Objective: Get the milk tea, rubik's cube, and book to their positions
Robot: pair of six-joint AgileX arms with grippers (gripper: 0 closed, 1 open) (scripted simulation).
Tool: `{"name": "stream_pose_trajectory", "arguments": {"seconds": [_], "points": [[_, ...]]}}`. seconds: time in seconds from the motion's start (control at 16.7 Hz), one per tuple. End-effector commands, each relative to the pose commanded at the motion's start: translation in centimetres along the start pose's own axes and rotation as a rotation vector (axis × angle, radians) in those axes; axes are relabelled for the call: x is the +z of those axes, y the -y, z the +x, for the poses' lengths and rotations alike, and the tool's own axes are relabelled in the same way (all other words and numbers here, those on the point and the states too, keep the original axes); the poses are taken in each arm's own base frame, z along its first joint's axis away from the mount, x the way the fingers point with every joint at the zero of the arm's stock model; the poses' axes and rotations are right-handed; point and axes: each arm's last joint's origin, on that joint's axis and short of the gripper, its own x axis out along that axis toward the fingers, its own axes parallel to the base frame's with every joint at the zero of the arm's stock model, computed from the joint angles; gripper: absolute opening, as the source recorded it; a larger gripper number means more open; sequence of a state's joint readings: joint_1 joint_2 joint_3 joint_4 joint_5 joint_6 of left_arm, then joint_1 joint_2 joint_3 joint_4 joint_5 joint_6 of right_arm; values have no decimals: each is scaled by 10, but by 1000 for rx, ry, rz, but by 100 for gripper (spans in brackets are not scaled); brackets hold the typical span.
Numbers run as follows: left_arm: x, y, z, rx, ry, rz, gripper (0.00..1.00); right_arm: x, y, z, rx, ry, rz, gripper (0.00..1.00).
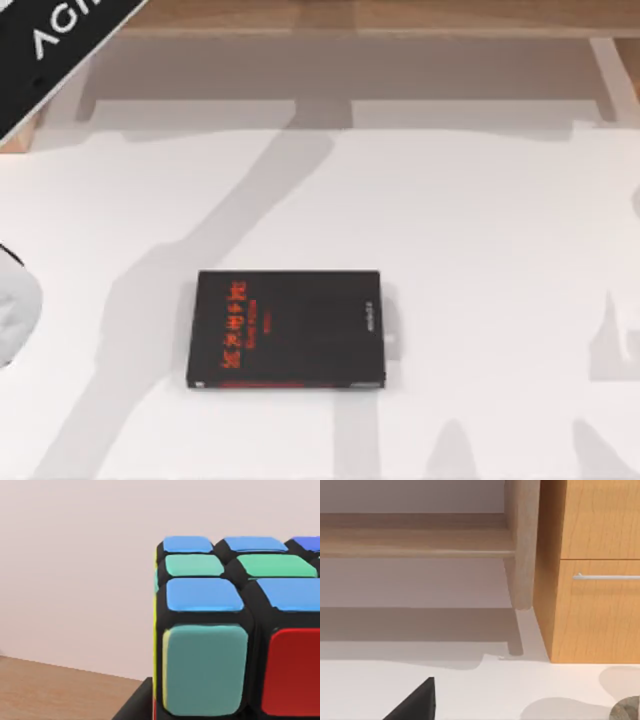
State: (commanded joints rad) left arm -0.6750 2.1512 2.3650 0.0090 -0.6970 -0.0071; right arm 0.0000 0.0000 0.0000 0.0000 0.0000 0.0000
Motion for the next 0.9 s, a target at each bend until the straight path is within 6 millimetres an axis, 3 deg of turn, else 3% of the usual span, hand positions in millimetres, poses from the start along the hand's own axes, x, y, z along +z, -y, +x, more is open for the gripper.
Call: {"name": "stream_pose_trajectory", "arguments": {"seconds": [0.3, 0.6, 0.9], "points": [[-59, 7, 34, -66, -153, 142, 0, 0, 0, 0, 0, 0, 0, 100], [-65, 7, 36, -73, -167, 154, 0, 0, 0, 0, 0, 0, 0, 100], [-65, 7, 36, -73, -167, 154, 38, 0, 0, 0, 0, 0, 0, 100]]}}
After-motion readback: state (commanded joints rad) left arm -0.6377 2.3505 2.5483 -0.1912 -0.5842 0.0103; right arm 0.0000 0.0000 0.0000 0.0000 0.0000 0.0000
